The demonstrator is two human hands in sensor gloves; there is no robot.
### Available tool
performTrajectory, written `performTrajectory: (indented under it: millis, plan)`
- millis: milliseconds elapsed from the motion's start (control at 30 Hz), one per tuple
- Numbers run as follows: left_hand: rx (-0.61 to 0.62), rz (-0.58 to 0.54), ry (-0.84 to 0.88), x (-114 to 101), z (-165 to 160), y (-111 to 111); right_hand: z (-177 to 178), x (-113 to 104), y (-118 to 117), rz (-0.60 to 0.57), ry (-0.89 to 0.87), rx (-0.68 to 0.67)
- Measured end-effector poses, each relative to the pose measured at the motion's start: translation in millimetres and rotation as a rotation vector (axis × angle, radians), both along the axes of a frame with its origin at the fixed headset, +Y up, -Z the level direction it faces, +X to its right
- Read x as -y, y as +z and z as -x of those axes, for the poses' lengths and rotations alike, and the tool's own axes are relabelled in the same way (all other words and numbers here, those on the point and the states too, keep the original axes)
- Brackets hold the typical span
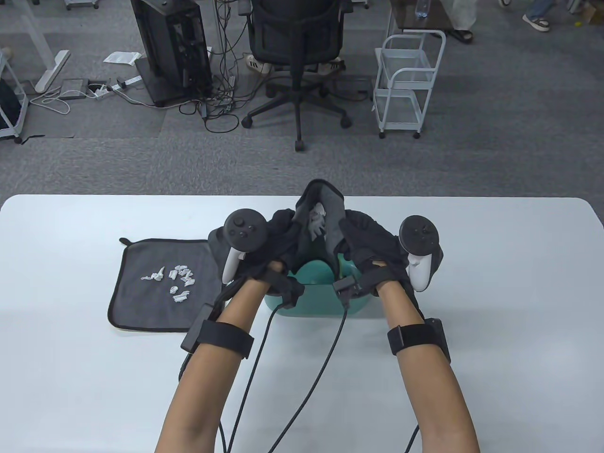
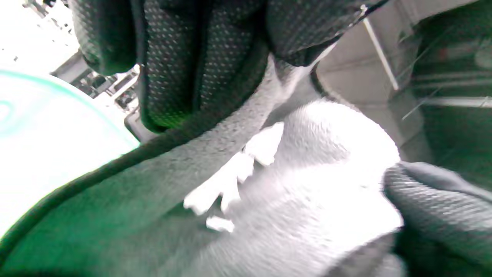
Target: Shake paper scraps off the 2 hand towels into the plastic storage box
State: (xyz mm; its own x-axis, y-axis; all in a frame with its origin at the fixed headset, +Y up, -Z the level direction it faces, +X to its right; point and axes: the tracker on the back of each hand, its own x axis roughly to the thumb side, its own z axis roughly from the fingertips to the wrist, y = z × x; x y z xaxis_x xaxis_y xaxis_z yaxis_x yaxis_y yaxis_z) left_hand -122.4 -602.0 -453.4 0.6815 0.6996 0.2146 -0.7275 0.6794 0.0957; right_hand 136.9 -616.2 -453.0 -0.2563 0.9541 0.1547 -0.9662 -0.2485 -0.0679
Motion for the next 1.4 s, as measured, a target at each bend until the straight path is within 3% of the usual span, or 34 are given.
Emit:
performTrajectory:
  millis: [100, 200, 233, 333, 400, 433, 533, 567, 600, 633, 667, 700, 733, 800, 833, 867, 933, 967, 1000, 1033, 1067, 1100, 1133, 1167, 1200, 1233, 1267, 1300, 1333, 1400]
  plan:
    - [-0.017, -0.055, 0.038, -10, 1, 7, -5, -15, 10, -0.086, -0.145, 0.012]
    - [-0.047, -0.022, -0.139, 3, -8, 7, -4, 4, 8, 0.049, 0.108, 0.07]
    - [-0.044, -0.056, -0.18, 2, -8, 9, -7, 5, 10, 0.023, 0.084, 0.094]
    - [-0.086, -0.105, -0.063, -3, -8, 17, -6, 4, 13, -0.025, -0.093, 0.102]
    - [-0.084, -0.002, -0.163, 3, -8, 11, -5, 12, 11, 0.073, 0.109, 0.127]
    - [-0.109, -0.013, -0.197, 1, -5, 13, -6, 10, 13, 0.065, 0.132, 0.129]
    - [-0.111, -0.087, -0.094, -8, 1, 17, -7, 0, 16, -0.047, -0.149, 0.133]
    - [-0.125, -0.082, -0.1, -5, 0, 16, -6, 1, 14, -0.024, -0.104, 0.142]
    - [-0.151, -0.019, -0.172, 0, 1, 11, -7, 5, 12, 0.051, 0.065, 0.137]
    - [-0.113, -0.006, -0.228, 1, 5, 15, -11, 3, 14, 0.047, 0.126, 0.15]
    - [-0.135, -0.073, -0.221, -1, 7, 17, -14, 0, 15, -0.001, 0.074, 0.169]
    - [-0.186, -0.106, -0.149, -5, 11, 18, -15, -5, 14, -0.055, -0.106, 0.149]
    - [-0.161, -0.1, -0.102, -4, 11, 19, -15, -7, 14, -0.07, -0.179, 0.138]
    - [-0.152, -0.025, -0.133, 3, 10, 14, -13, -2, 8, 0.063, 0.076, 0.134]
    - [-0.16, -0.085, -0.179, 4, 13, 18, -17, -3, 11, 0.073, 0.233, 0.135]
    - [-0.21, -0.121, -0.191, 2, 15, 18, -20, -6, 11, -0.013, 0.172, 0.165]
    - [-0.177, -0.112, -0.133, 2, 15, 17, -19, -6, 8, -0.067, -0.074, 0.127]
    - [-0.179, -0.082, -0.127, 4, 14, 14, -18, -4, 6, -0.018, -0.078, 0.119]
    - [-0.167, -0.011, -0.158, 6, 14, 11, -20, -3, 6, 0.054, 0.061, 0.118]
    - [-0.167, -0.054, -0.148, 4, 16, 14, -25, -6, 6, 0.002, 0.131, 0.135]
    - [-0.213, -0.088, -0.131, 1, 17, 14, -28, -8, 7, -0.045, 0.098, 0.161]
    - [-0.203, -0.091, -0.102, -4, 18, 14, -25, -9, 5, -0.079, -0.06, 0.159]
    - [-0.174, -0.102, -0.09, -5, 17, 14, -23, -9, 3, -0.055, -0.058, 0.131]
    - [-0.188, -0.074, -0.124, -2, 14, 11, -22, -7, 2, 0.03, 0.086, 0.111]
    - [-0.182, -0.008, -0.192, 2, 12, 5, -24, -8, 3, 0.017, 0.2, 0.099]
    - [-0.131, 0.002, -0.21, 2, 13, 9, -25, -9, 4, -0.039, 0.194, 0.11]
    - [-0.183, -0.083, -0.181, -1, 15, 11, -24, -11, 5, -0.128, 0.034, 0.129]
    - [-0.231, -0.086, -0.126, -3, 16, 12, -22, -12, 4, -0.162, -0.087, 0.123]
    - [-0.172, -0.066, -0.086, -1, 14, 10, -17, -10, 2, -0.084, -0.001, 0.127]
    - [-0.179, -0.015, -0.155, 3, 14, 10, -15, -11, 1, 0.052, 0.344, 0.063]
